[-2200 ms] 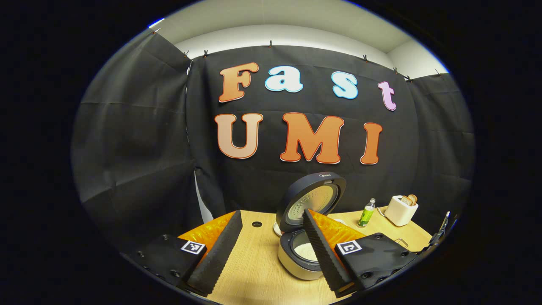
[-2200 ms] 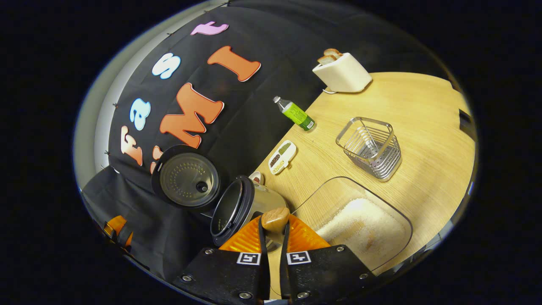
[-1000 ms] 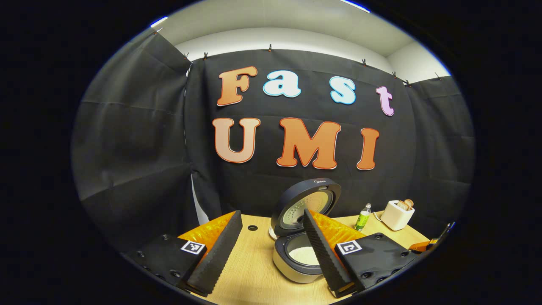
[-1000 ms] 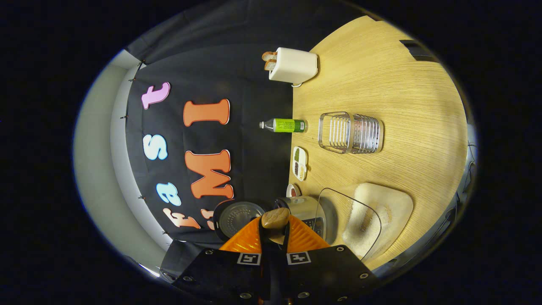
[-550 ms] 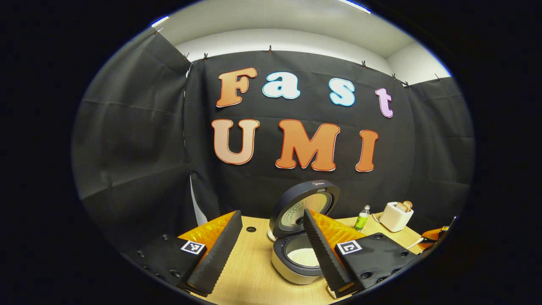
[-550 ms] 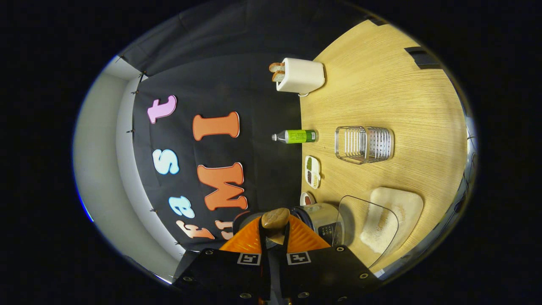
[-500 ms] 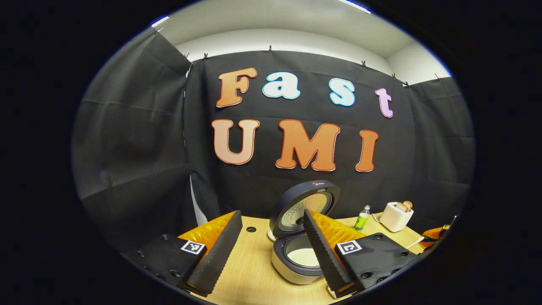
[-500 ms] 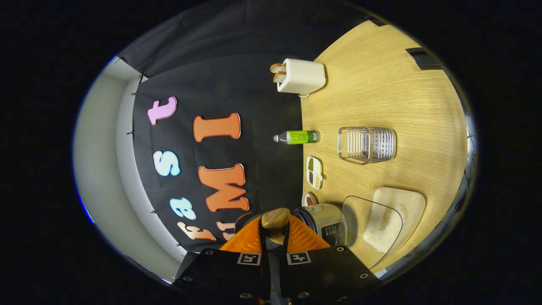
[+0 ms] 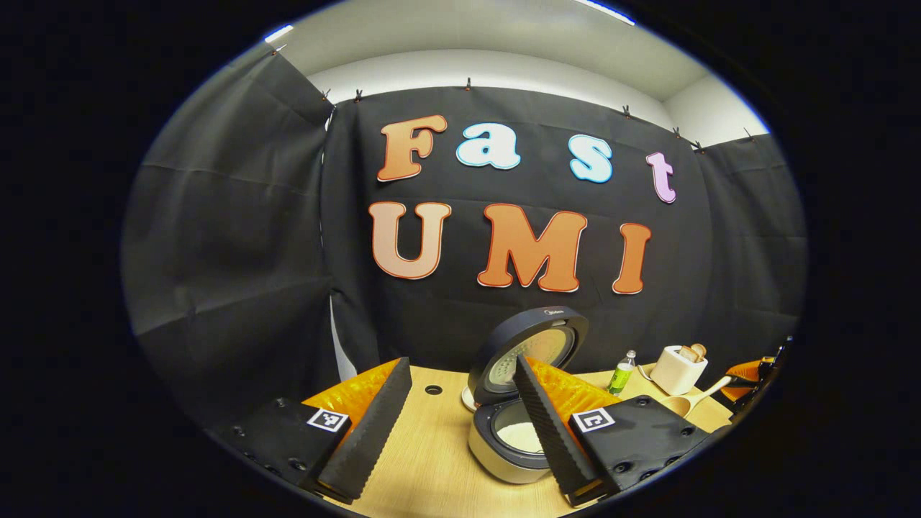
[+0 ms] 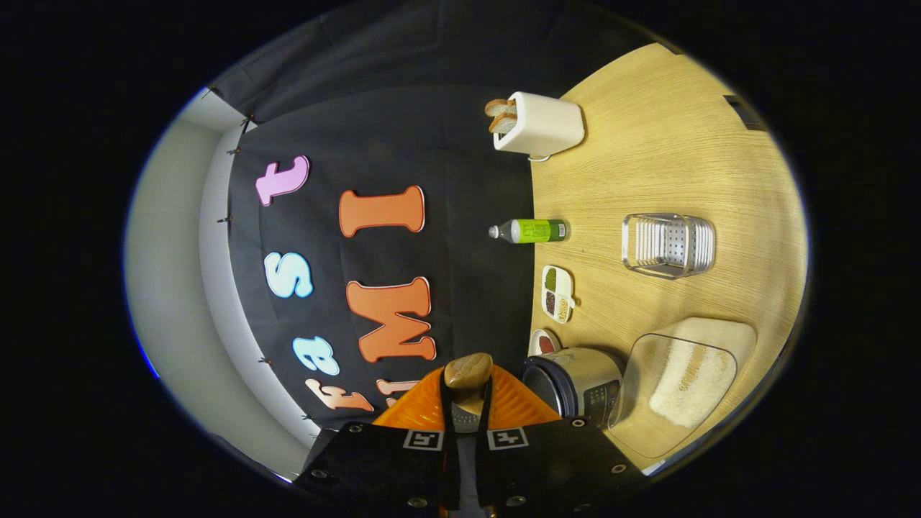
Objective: Close the left gripper, press the button to open the rice cooker; take a wooden spoon from the chopstick holder with the right hand, scoop a spoonful of rice and pour it into the rice cooker, then put the wooden spoon back into the chopstick holder.
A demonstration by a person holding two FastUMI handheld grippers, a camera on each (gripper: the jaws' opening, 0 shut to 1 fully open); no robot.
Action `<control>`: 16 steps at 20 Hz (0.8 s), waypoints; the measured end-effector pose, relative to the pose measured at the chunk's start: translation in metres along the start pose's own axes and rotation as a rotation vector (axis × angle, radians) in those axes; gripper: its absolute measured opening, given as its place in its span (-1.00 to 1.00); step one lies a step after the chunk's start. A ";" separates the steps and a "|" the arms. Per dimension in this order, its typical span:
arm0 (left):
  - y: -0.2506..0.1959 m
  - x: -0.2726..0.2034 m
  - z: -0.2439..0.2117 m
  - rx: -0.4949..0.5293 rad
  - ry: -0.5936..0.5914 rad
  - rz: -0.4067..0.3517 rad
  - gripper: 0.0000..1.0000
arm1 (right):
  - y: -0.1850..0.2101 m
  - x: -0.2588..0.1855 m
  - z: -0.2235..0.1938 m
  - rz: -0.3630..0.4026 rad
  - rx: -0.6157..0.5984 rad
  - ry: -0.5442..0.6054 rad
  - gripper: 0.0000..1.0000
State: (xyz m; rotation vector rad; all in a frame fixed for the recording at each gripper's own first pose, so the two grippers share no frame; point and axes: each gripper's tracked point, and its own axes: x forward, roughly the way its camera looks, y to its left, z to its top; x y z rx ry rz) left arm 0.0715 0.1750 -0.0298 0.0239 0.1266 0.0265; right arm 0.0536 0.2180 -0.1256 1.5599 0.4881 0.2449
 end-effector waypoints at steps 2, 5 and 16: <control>0.005 -0.001 -0.002 -0.008 0.003 0.009 0.95 | 0.011 0.014 -0.002 0.004 -0.012 0.004 -0.84; 0.016 -0.002 -0.004 -0.015 0.005 0.026 0.94 | 0.033 0.038 -0.012 0.022 -0.054 0.016 -0.84; 0.062 -0.013 -0.011 -0.045 0.010 0.096 0.96 | 0.075 0.123 -0.061 0.010 -0.304 0.044 -0.83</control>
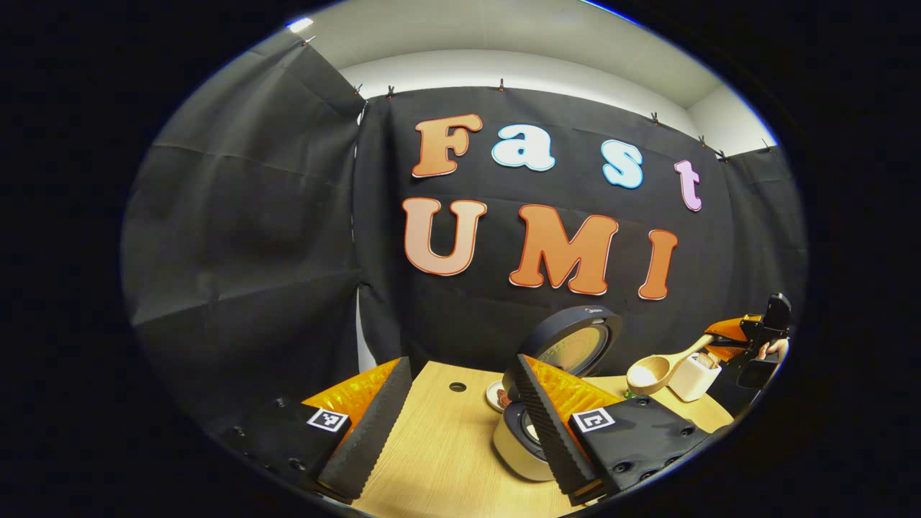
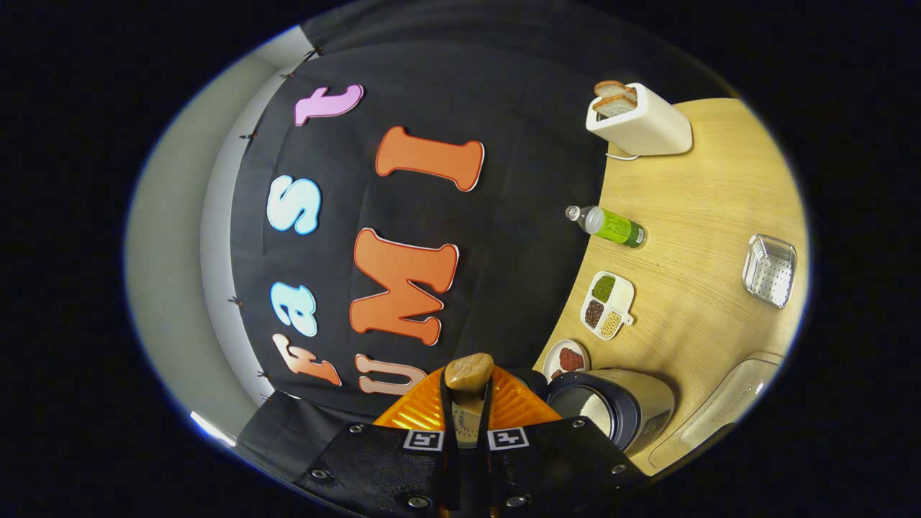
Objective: Close the left gripper, press the button to open the rice cooker; take a wooden spoon from the chopstick holder with the right hand, scoop a spoonful of rice and pour it into the rice cooker, then put the wooden spoon back into the chopstick holder.
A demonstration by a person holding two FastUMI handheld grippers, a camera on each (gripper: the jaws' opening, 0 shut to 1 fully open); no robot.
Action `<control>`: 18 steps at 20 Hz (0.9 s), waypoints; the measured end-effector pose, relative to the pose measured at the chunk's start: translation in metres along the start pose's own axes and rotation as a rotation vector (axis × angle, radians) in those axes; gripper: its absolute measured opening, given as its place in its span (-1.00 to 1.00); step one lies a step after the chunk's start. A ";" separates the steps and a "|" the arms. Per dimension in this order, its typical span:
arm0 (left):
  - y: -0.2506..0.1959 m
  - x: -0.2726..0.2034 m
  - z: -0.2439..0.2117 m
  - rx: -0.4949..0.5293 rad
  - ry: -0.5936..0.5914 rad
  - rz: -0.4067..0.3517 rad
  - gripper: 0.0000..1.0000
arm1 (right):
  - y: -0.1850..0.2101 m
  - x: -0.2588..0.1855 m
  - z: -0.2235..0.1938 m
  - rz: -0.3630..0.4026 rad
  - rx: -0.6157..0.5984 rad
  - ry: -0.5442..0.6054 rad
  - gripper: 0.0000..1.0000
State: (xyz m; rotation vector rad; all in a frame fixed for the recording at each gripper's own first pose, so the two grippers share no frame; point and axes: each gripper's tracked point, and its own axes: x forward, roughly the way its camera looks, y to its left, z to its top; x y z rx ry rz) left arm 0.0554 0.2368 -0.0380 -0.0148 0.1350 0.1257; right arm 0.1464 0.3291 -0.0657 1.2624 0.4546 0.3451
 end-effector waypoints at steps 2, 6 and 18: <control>0.010 -0.002 -0.003 -0.003 0.007 0.020 0.96 | 0.004 0.010 -0.004 -0.004 -0.038 0.008 -0.84; 0.027 -0.007 -0.003 -0.007 0.003 0.054 0.96 | 0.005 0.023 -0.017 -0.020 -0.100 0.022 -0.84; 0.028 -0.008 -0.007 -0.009 0.007 0.066 0.94 | 0.014 0.032 -0.023 -0.029 -0.240 0.008 -0.84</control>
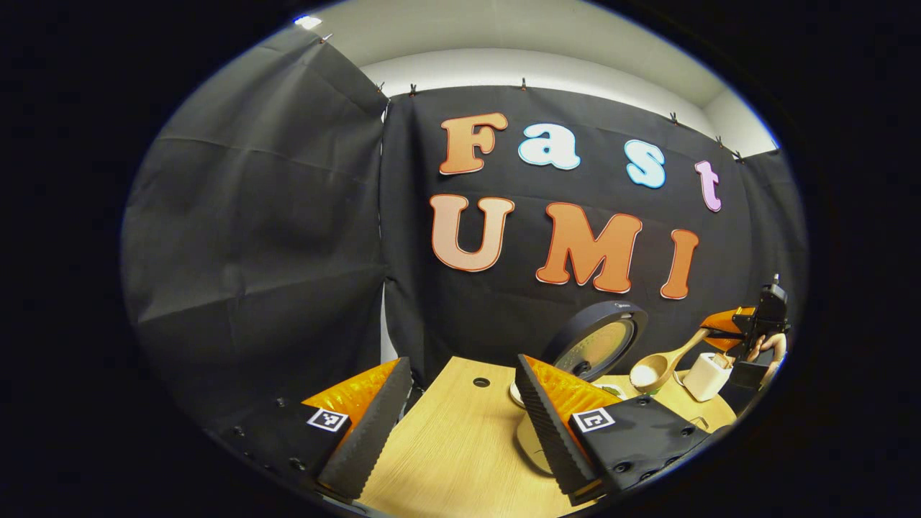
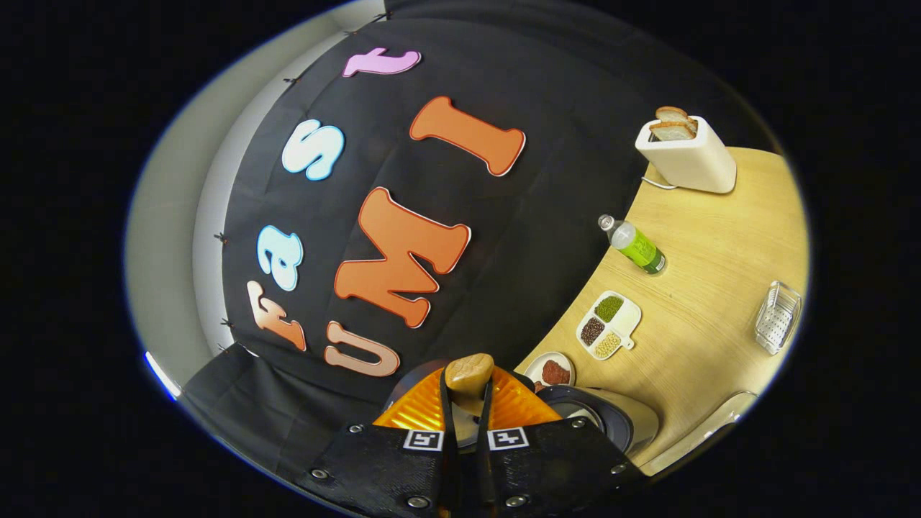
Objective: Close the left gripper, press the button to open the rice cooker; take a wooden spoon from the chopstick holder with the right hand, scoop a spoonful of rice and pour it into the rice cooker, then put the wooden spoon back into the chopstick holder.
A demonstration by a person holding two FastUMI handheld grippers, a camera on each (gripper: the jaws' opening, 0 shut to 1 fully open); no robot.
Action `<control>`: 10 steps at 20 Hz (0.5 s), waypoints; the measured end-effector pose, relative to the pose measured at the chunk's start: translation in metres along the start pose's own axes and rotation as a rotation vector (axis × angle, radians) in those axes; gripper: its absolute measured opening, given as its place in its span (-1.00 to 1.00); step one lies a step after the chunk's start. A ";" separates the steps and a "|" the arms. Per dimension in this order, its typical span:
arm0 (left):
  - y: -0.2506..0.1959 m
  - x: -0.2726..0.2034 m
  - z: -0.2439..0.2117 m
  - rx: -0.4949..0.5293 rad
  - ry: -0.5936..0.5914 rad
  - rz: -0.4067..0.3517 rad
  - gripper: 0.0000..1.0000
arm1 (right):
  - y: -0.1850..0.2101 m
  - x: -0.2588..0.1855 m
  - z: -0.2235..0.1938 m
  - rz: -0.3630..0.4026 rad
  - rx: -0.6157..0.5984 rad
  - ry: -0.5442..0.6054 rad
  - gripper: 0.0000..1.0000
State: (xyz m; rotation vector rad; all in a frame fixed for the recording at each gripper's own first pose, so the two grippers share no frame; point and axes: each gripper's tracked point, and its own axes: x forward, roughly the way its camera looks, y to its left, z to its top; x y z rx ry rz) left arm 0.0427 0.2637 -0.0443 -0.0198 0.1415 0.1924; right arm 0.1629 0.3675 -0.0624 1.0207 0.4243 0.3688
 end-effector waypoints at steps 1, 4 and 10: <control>-0.001 0.002 -0.002 0.000 0.001 0.000 0.94 | 0.001 0.000 0.000 0.001 -0.019 -0.003 -0.84; 0.001 0.002 -0.001 -0.001 0.001 0.003 0.94 | 0.007 0.002 0.002 0.003 -0.078 -0.016 -0.84; 0.003 0.004 -0.004 -0.003 0.008 0.013 0.95 | 0.019 0.006 -0.004 0.016 -0.176 -0.015 -0.84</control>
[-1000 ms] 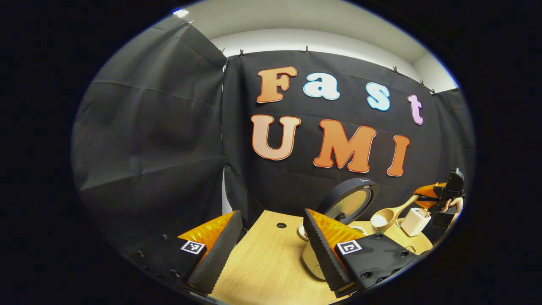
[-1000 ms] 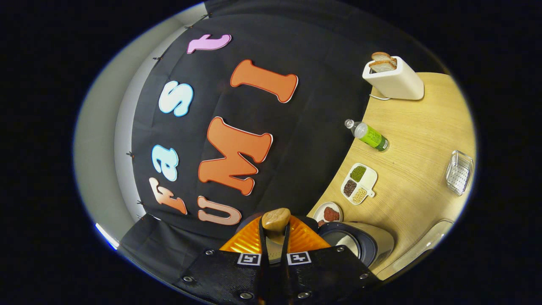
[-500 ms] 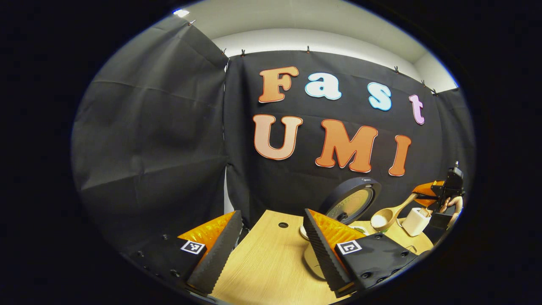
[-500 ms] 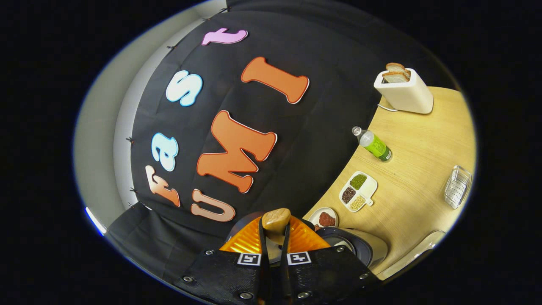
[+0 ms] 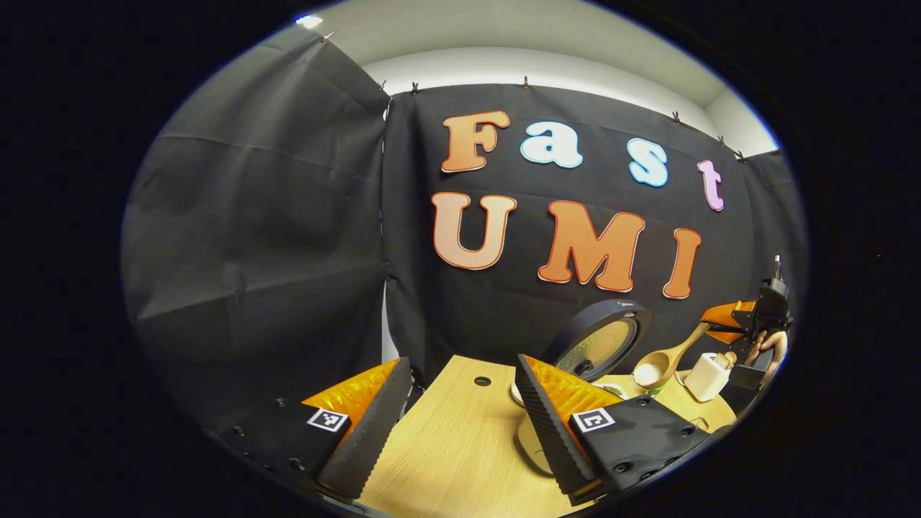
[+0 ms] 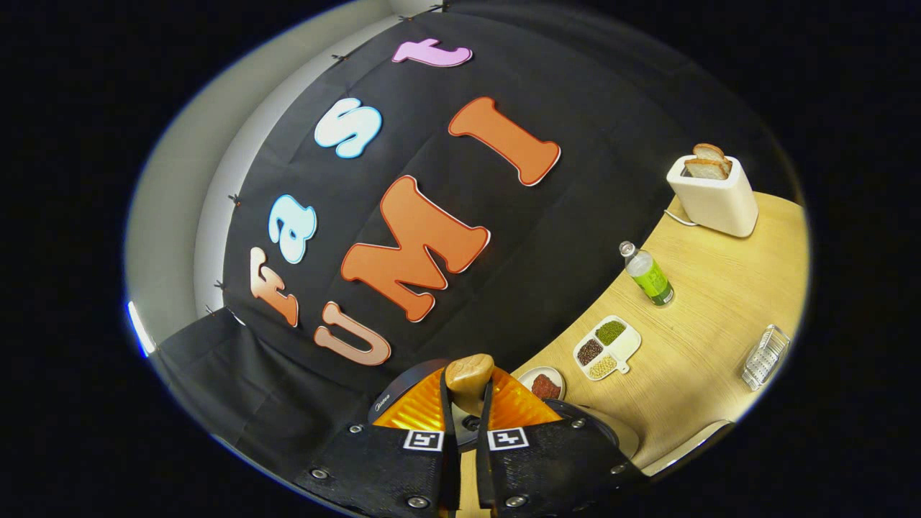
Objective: Close the left gripper, press the button to open the rice cooker; take a wooden spoon from the chopstick holder with the right hand, scoop a spoonful of rice and pour it into the rice cooker, then put the wooden spoon back into the chopstick holder.
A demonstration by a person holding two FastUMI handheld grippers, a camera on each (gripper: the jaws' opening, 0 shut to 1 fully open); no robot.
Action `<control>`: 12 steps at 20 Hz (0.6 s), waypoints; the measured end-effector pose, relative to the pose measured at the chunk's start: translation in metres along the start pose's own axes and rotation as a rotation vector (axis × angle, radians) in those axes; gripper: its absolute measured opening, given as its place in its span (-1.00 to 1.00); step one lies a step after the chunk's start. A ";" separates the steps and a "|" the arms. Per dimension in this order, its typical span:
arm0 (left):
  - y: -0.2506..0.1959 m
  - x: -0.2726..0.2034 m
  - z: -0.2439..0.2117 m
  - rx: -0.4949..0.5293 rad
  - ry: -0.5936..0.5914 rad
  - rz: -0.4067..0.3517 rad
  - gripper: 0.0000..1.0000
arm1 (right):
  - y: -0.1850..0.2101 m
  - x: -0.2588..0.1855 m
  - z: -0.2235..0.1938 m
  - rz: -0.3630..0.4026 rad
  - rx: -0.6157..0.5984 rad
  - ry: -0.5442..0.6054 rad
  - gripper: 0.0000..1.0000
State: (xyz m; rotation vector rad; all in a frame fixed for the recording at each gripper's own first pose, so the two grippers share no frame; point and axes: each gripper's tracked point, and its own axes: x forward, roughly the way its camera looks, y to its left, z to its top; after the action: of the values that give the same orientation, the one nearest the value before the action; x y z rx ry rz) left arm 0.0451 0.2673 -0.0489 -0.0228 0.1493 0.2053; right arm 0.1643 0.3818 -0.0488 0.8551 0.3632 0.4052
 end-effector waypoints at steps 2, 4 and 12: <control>0.001 0.000 0.000 -0.001 0.001 0.002 0.96 | 0.005 0.000 -0.001 0.008 -0.033 -0.004 -0.84; 0.000 0.002 0.000 -0.005 0.000 0.002 0.96 | 0.010 0.001 -0.003 0.014 -0.064 -0.005 -0.84; 0.002 0.004 -0.001 -0.006 -0.002 0.006 0.96 | 0.024 0.003 -0.008 0.034 -0.167 -0.002 -0.84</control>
State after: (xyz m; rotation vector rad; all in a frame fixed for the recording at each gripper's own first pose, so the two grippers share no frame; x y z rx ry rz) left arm 0.0486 0.2697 -0.0501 -0.0280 0.1466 0.2122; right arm 0.1586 0.4027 -0.0359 0.6996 0.3082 0.4598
